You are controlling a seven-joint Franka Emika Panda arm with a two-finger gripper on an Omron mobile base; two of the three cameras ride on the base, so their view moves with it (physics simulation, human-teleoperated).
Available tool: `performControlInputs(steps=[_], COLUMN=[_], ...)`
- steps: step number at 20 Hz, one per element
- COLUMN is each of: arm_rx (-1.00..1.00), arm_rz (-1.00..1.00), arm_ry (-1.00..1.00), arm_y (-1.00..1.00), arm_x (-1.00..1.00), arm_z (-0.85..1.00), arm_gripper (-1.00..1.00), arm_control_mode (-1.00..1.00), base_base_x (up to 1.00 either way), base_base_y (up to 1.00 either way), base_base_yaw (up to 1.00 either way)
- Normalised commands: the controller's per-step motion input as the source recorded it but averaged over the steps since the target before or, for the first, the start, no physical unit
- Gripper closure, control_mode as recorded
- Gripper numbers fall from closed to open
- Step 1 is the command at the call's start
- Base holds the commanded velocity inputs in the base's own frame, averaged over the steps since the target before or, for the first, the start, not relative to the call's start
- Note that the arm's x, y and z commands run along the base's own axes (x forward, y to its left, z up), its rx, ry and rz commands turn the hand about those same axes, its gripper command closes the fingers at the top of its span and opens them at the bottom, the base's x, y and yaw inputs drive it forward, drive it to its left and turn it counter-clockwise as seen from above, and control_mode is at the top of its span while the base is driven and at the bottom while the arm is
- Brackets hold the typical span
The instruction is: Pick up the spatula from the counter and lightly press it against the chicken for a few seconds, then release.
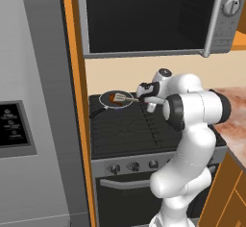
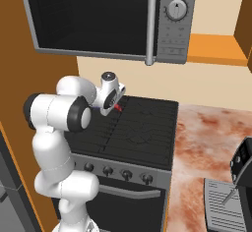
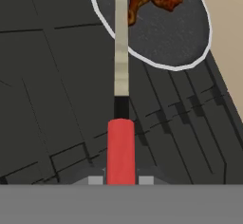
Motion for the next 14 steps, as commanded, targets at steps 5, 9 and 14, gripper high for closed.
performControlInputs(steps=[5, 9, 14], arm_rx=[0.0, 0.0, -0.01], arm_rz=[0.0, 0.0, 0.0], arm_ry=[0.0, 0.0, 0.0], arm_y=[0.02, 0.02, 0.07], arm_x=[0.26, 0.28, 0.3], arm_z=[-0.13, -0.14, -0.19], arm_gripper=[1.0, 1.0, 1.0], arm_control_mode=[-1.0, -1.0, -1.0], base_base_x=[0.0, 0.0, 0.0], base_base_y=[0.0, 0.0, 0.0], base_base_yaw=[0.0, 0.0, 0.0])
